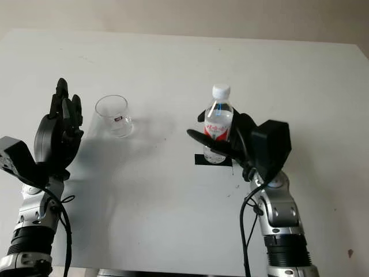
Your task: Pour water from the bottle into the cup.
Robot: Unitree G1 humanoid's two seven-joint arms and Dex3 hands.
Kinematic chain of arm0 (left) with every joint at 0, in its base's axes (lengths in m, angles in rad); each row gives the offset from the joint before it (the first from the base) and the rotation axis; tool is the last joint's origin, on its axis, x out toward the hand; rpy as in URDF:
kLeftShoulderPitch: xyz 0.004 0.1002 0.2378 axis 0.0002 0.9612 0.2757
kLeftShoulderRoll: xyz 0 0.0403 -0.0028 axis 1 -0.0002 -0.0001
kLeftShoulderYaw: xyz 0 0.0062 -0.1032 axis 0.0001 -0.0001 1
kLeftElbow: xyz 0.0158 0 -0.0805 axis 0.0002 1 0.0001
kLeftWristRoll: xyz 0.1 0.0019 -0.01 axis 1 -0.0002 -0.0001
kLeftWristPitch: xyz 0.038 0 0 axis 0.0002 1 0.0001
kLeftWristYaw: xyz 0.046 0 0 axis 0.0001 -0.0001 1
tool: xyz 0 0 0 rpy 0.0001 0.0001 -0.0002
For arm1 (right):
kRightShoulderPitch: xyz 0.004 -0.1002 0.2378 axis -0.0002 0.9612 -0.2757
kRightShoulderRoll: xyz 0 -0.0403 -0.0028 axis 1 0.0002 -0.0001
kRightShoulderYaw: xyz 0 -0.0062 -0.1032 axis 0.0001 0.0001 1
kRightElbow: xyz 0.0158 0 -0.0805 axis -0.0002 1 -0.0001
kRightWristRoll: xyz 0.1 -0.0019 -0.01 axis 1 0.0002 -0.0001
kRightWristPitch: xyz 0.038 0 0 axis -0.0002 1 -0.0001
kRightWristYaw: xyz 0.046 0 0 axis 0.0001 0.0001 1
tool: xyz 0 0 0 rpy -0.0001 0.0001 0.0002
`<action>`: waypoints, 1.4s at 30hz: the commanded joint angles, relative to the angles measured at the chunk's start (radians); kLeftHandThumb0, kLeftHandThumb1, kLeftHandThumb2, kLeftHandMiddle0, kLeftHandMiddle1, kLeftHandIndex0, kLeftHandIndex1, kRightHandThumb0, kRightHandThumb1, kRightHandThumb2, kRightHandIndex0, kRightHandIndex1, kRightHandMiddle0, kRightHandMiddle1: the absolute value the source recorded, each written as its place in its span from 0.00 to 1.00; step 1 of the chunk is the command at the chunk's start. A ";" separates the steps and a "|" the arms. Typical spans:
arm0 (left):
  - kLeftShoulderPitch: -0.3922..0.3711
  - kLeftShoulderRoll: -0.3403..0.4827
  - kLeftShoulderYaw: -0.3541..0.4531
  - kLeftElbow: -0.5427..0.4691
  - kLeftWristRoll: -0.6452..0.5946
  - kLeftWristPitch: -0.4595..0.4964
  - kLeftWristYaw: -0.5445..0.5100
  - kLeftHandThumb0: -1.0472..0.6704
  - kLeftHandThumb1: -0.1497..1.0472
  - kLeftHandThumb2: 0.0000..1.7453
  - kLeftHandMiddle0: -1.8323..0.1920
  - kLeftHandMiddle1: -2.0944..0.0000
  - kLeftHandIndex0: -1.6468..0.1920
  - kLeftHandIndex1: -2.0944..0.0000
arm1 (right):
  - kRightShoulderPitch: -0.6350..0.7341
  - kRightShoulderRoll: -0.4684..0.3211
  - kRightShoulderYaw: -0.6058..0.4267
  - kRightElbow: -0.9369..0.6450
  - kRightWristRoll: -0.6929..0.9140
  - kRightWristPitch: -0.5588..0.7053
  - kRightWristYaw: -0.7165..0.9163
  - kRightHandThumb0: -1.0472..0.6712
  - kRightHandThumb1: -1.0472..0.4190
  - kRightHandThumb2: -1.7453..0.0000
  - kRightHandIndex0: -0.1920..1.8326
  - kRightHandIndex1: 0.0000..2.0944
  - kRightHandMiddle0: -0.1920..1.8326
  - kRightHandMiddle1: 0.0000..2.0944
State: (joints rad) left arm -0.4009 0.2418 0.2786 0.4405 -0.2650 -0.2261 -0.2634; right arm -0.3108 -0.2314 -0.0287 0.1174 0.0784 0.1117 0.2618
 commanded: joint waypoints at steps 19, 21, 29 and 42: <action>-0.004 0.020 0.004 -0.014 0.006 0.002 0.004 0.19 1.00 0.42 1.00 1.00 1.00 1.00 | 0.055 0.029 0.014 0.138 -0.033 -0.139 -0.008 0.38 0.00 0.95 0.37 1.00 0.32 1.00; -0.006 0.021 0.005 -0.011 0.005 0.004 0.006 0.19 1.00 0.42 1.00 1.00 1.00 1.00 | 0.059 0.037 0.007 0.140 -0.015 -0.138 -0.006 0.38 0.00 0.95 0.32 1.00 0.27 1.00; -0.013 0.027 0.007 -0.003 -0.001 0.007 -0.001 0.19 1.00 0.42 1.00 1.00 1.00 1.00 | 0.082 0.065 -0.030 0.122 0.043 -0.112 -0.014 0.33 0.03 0.97 0.12 1.00 0.08 1.00; -0.020 0.029 0.002 0.005 0.004 0.008 0.005 0.18 1.00 0.41 1.00 1.00 1.00 1.00 | 0.092 0.059 -0.039 0.174 0.089 -0.225 0.105 0.19 0.12 0.97 0.00 0.48 0.00 0.47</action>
State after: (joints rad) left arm -0.4101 0.2666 0.2796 0.4465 -0.2656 -0.2176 -0.2603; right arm -0.2345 -0.1636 -0.0695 0.2801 0.1731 -0.0993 0.3631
